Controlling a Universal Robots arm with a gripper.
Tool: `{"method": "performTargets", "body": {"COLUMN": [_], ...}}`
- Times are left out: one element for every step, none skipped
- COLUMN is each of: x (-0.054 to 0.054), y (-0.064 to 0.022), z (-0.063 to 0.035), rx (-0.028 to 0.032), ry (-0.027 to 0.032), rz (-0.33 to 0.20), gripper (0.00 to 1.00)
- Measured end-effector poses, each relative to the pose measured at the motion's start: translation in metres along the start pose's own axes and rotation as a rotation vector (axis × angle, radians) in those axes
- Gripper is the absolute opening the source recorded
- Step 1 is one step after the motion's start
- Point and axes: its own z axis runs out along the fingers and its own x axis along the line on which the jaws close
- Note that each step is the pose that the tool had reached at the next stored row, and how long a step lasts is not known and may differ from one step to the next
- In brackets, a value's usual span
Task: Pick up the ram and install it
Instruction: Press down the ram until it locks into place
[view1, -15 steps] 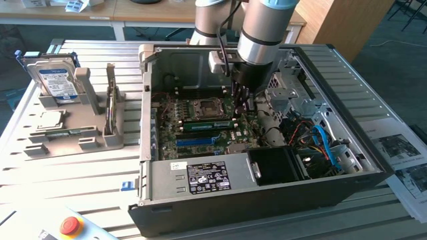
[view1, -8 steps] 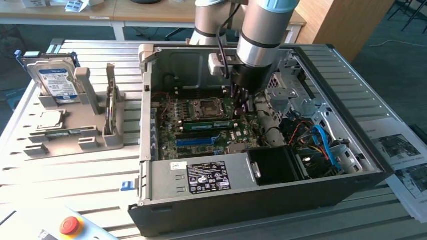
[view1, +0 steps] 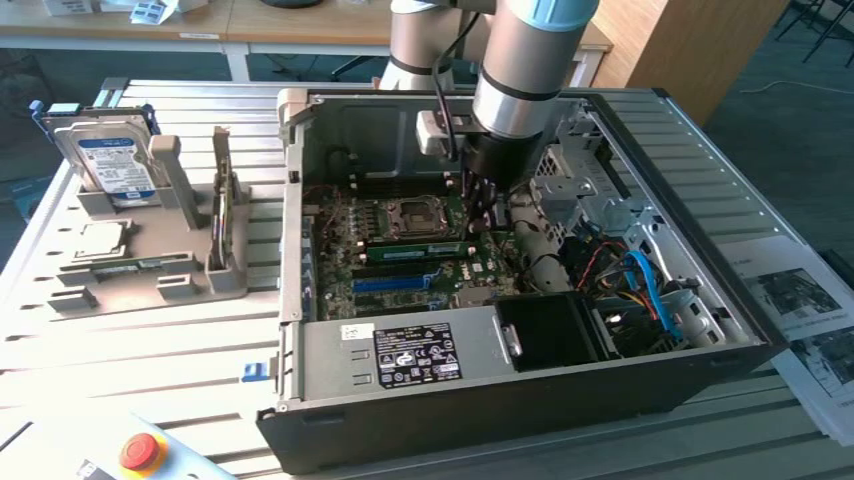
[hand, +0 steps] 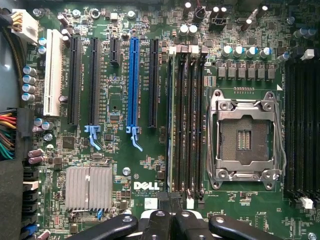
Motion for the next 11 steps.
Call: {"method": "performTargets", "body": {"x": [0.0, 0.0, -0.0002, -0.0007, -0.0013, -0.0018, -0.002, -0.002, -0.002, -0.002, -0.0021], "y": [0.0, 0.0, 0.0, 0.0, 0.0001, 0.0, 0.0, 0.0, 0.0, 0.0, 0.0], "z": [0.0, 0.0, 0.0001, 0.0003, 0.0003, 0.0003, 0.0003, 0.0003, 0.0003, 0.0003, 0.0003], "rx": [0.0, 0.0, 0.0001, 0.0002, 0.0, 0.0, 0.0, 0.0, 0.0, 0.0, -0.0001], "ry": [0.0, -0.0001, -0.0002, -0.0004, -0.0002, -0.0001, -0.0001, 0.0, -0.0001, -0.0001, 0.0001], "rz": [0.0, 0.0, 0.0, 0.0, 0.0, 0.0, 0.0, 0.0, 0.0, 0.0, 0.0], "gripper": [0.11, 0.11, 0.11, 0.11, 0.11, 0.11, 0.11, 0.11, 0.11, 0.11, 0.11]}}
